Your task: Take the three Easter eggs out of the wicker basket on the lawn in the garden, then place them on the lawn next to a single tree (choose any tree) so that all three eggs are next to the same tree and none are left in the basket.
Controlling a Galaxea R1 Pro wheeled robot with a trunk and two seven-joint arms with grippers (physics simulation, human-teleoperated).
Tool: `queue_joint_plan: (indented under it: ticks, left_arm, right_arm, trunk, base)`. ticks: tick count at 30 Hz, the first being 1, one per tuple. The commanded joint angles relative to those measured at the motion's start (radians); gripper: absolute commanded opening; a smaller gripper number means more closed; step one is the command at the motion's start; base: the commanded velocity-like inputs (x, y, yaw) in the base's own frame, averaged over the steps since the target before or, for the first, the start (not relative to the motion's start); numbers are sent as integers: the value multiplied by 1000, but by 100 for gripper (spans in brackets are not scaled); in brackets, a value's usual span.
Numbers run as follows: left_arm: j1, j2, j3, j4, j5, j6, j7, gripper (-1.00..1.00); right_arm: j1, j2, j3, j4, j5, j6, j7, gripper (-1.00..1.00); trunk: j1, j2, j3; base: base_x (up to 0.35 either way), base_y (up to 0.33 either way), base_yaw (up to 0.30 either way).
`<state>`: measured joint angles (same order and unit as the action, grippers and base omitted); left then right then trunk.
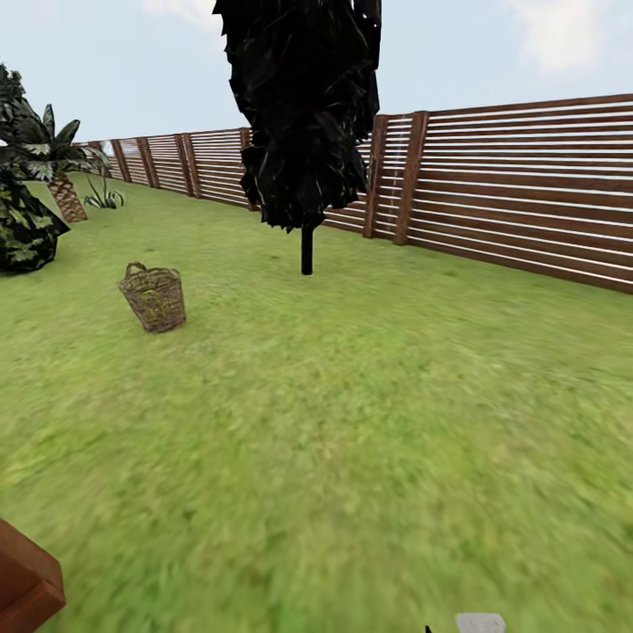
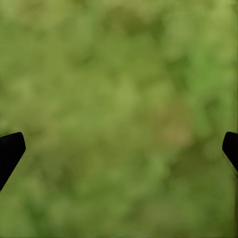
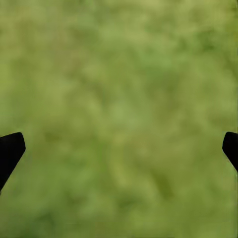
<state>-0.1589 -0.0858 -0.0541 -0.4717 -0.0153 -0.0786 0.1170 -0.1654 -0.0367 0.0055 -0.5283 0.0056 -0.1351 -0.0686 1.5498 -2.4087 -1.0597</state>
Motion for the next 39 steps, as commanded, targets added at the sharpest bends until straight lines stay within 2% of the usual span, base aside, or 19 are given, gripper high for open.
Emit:
queue_joint_plan:
  ticks: [1,6,19,39]
  left_arm:
    - [-1,0,-6,1,-2,-3,9,100]
    - [-1,0,-6,1,-2,-3,9,100]
    - [-1,1,-6,1,-2,-3,8,100]
    - [-1,1,-6,1,-2,-3,8,100]
  right_arm:
    - [0,0,1,1,1,-3,-3,100]
    - [0,0,1,1,1,-3,-2,100]
    - [0,0,1,1,1,-3,-2,100]
    - [0,0,1,1,1,-3,-2,100]
  trunk:
    - [0,0,-1]
    - [0,0,-1]
    - [0,0,-1]
    - [0,0,-1]
  base:
    - [305,-203,282]
    - [301,-210,217]
    - [298,-200,53]
    - [312,-117,239]
